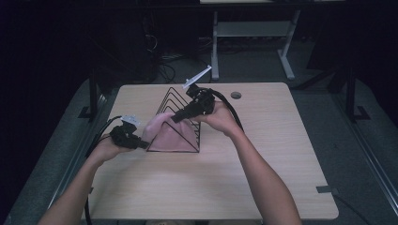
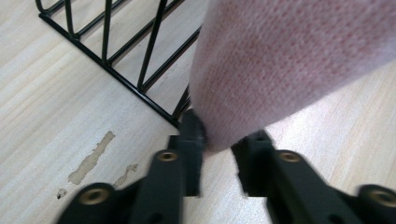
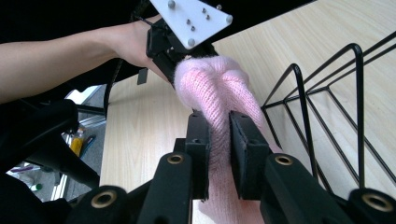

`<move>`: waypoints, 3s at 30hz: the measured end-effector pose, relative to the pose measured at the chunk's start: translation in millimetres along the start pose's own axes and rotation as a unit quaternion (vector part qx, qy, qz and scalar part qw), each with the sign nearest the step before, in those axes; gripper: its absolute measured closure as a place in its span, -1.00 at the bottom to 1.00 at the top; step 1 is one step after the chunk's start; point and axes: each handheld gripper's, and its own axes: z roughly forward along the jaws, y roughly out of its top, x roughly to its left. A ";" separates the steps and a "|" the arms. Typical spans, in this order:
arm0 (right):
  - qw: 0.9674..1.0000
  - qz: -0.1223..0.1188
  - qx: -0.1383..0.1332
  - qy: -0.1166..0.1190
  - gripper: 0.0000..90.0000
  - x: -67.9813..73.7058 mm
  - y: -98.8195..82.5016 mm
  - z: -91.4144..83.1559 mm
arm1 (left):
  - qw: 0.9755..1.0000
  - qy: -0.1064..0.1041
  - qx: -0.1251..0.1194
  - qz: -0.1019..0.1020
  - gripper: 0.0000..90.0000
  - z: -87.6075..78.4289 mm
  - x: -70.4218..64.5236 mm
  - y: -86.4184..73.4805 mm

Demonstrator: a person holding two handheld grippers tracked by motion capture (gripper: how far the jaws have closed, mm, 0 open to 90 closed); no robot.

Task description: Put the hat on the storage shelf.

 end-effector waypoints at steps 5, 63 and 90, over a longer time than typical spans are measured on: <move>1.000 -0.002 0.002 -0.003 0.73 0.9 0.0 1.0 | 1.000 0.003 0.007 0.004 0.85 3.6 -1.1 1.3; 0.990 0.086 -0.051 -0.101 -0.35 -9.2 -117.7 -96.4 | 0.998 0.036 -0.034 -0.023 -0.03 -36.7 -11.4 -26.3; 0.981 0.134 -0.049 -0.135 -0.38 -9.9 -180.8 -122.7 | 0.997 0.045 -0.047 -0.032 -0.27 -38.6 -17.6 -33.5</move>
